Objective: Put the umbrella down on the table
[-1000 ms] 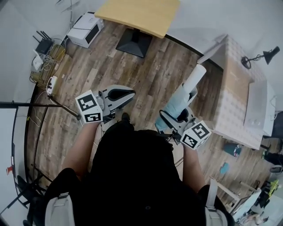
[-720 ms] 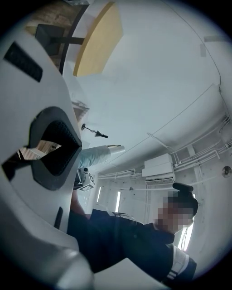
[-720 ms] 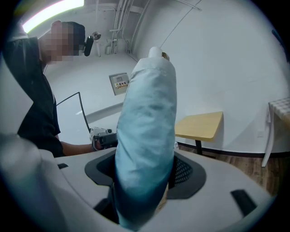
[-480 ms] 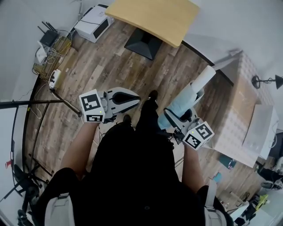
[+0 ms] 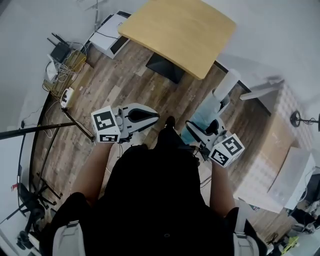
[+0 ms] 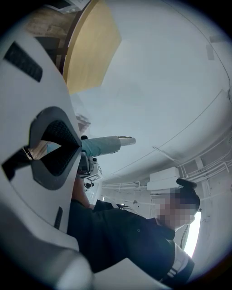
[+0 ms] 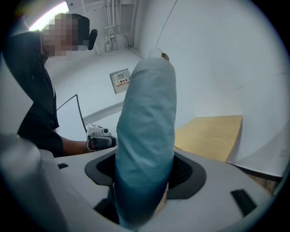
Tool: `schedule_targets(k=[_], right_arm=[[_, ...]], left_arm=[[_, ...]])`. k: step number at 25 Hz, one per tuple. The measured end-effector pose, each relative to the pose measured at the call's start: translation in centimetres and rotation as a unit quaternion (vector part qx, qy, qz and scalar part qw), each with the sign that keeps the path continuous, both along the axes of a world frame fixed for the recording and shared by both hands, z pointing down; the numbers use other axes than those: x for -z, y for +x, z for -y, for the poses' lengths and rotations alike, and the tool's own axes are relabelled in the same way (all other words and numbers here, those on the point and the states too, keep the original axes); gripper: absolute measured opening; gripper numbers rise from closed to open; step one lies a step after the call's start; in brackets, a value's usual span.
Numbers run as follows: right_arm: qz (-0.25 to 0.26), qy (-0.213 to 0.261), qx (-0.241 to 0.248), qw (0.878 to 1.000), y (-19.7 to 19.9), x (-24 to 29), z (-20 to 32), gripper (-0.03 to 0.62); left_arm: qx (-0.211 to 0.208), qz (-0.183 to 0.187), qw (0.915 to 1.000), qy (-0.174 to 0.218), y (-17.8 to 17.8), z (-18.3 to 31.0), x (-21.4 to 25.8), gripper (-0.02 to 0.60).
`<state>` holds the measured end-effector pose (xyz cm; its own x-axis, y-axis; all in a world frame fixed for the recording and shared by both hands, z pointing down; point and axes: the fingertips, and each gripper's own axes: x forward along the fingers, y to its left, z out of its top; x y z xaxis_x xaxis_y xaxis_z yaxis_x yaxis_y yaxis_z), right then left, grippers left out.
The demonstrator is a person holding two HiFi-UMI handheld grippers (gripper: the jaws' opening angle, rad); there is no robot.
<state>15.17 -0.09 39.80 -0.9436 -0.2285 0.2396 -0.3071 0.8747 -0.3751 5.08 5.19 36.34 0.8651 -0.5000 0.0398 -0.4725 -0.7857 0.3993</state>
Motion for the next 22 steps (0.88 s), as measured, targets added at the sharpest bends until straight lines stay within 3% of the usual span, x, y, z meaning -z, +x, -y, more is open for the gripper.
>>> schedule_targets(k=[7, 13, 18, 22], right_arm=[[0.008, 0.003, 0.016, 1.0, 1.0, 1.1, 10.3, 0.301], [0.024, 0.001, 0.033, 0.999, 0.8, 1.0, 17.2, 0.301], [0.035, -0.009, 0.038, 0.999, 0.7, 0.5, 20.7, 0.301], [0.029, -0.015, 0.039, 0.999, -1.1, 0.1, 22.6, 0.301]], left_arm=[[0.026, 0.006, 0.9996, 0.001, 0.2, 10.1, 1.3, 0.011], [0.037, 0.023, 0.9987, 0.027, 0.5, 17.7, 2.7, 0.011], [0.051, 0.026, 0.998, 0.028, 0.4, 20.8, 2.8, 0.011], [0.066, 0.014, 0.9975, 0.02, -2.0, 23.0, 2.1, 0.011]])
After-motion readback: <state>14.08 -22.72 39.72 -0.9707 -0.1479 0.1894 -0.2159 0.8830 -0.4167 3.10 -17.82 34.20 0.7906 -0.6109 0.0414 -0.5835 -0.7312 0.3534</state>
